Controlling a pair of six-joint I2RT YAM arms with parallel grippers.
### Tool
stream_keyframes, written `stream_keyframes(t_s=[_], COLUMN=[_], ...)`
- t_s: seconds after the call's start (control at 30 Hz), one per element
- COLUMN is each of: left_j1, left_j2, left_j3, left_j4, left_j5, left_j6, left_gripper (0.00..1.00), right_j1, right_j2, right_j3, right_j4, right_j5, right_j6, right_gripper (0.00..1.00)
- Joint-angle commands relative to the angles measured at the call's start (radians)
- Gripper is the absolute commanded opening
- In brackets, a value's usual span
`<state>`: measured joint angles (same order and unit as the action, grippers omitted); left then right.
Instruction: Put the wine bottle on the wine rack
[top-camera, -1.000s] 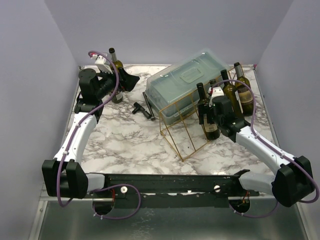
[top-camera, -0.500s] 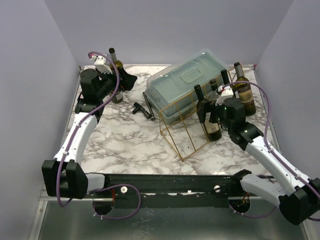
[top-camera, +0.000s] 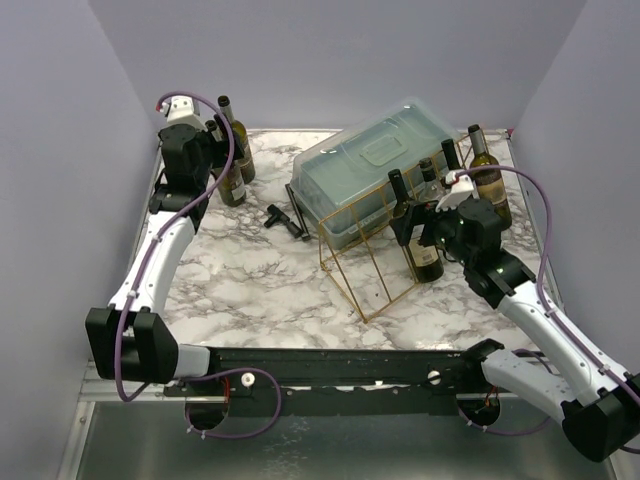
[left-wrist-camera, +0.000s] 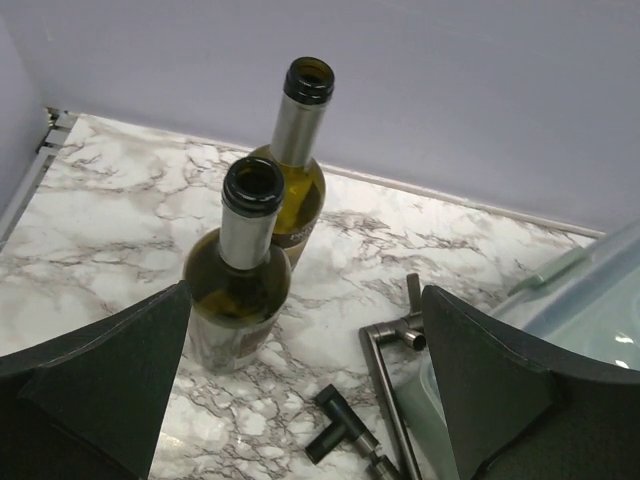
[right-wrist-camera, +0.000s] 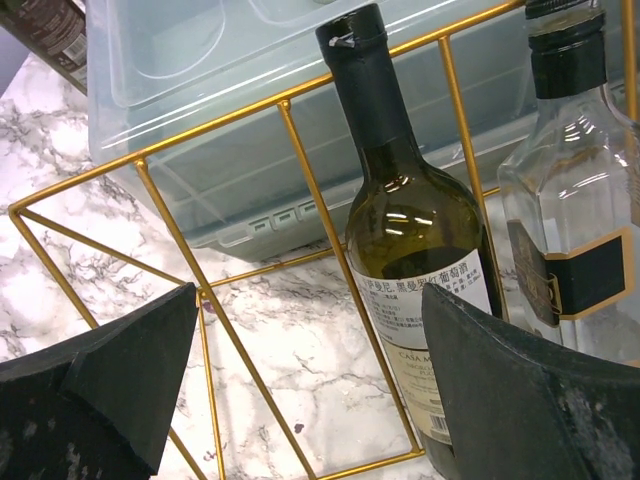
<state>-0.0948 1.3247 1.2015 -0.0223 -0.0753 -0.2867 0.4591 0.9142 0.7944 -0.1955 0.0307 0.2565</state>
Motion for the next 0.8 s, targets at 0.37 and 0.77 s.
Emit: stream_keyframes(t_s=[0.37, 0.77], left_j1=[0.009, 0.01], left_j2=[0.311, 0.354], left_j3=[0.228, 0.239], left_j4=[-0.003, -0.003], left_j5=[-0.186, -0.155], left_j6=[0.158, 0.218], left_gripper=[0.99, 0.42], right_j1=[0.007, 0.006], right_j2=[-0.024, -0.011], right_j3=[-0.04, -0.008], right_j4=[0.016, -0.002], right_j5=[-0.045, -0.099], right_j6=[-0.016, 0.053], right_gripper=[0.97, 0.97])
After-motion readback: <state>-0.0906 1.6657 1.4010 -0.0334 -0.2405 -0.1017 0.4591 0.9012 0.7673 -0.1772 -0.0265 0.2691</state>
